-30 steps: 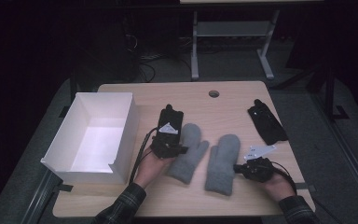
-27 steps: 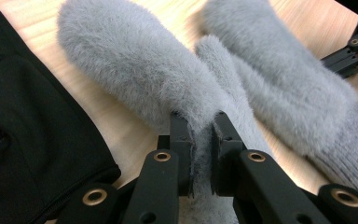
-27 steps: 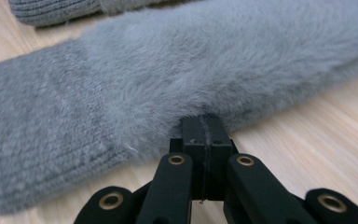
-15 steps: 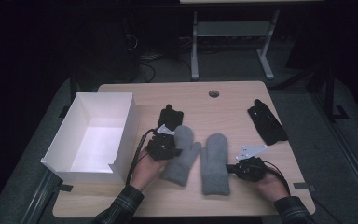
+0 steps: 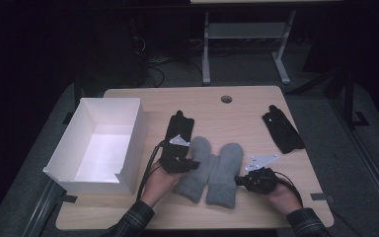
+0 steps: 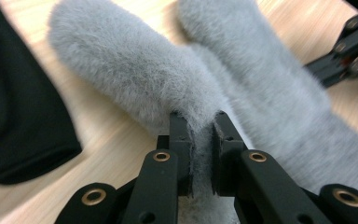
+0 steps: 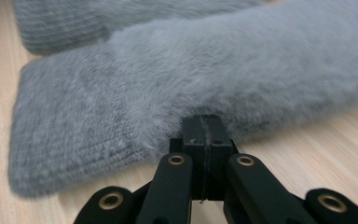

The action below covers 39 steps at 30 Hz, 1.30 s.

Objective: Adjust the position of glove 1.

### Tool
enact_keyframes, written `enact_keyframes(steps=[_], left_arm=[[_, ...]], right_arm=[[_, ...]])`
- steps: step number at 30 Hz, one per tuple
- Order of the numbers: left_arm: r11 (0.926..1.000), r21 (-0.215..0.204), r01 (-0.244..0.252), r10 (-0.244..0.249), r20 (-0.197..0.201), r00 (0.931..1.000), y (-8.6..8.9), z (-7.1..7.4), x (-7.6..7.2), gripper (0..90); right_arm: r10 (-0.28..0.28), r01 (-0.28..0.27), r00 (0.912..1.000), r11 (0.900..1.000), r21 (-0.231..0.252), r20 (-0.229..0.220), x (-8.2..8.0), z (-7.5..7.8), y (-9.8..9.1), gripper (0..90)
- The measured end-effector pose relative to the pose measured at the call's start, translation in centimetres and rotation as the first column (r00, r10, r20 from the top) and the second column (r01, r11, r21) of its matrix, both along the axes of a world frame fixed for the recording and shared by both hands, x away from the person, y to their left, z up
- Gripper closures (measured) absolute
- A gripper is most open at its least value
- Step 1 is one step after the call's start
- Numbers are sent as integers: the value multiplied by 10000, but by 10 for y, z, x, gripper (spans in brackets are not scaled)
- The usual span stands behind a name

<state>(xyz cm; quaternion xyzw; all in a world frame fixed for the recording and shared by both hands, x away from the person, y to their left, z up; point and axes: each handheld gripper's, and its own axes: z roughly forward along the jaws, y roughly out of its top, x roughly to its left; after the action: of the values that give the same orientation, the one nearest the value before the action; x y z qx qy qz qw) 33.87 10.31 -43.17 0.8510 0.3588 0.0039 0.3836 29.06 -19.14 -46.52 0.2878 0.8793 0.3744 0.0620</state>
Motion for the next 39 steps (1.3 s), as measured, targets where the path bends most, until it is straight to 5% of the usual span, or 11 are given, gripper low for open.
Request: enact_keyframes(steps=[11,16,20,27,30,39], left_arm=[[9993,-25,383,-381,525,9979,-16,26,3,808],[9970,206,742,-752,569,9955,-31,29,4,797],[9960,3,895,-894,536,9946,-39,28,3,775],[9909,-626,1195,-1162,547,9917,-47,32,0,742],[9812,-1233,1485,-1430,525,9883,-51,38,-1,770],[9850,-683,1582,-1503,1080,9827,-40,46,-2,843]], right_arm=[[306,-305,9994,9995,-62,147,3,0,26,900],[284,-284,9994,9996,-10,221,7,1,38,900],[270,-270,9994,9996,-32,234,8,0,38,900],[97,-97,9995,10000,3,312,9,1,29,900],[-84,82,9994,10000,51,325,9,4,22,900],[-588,588,9980,9983,0,233,6,5,-5,830]])
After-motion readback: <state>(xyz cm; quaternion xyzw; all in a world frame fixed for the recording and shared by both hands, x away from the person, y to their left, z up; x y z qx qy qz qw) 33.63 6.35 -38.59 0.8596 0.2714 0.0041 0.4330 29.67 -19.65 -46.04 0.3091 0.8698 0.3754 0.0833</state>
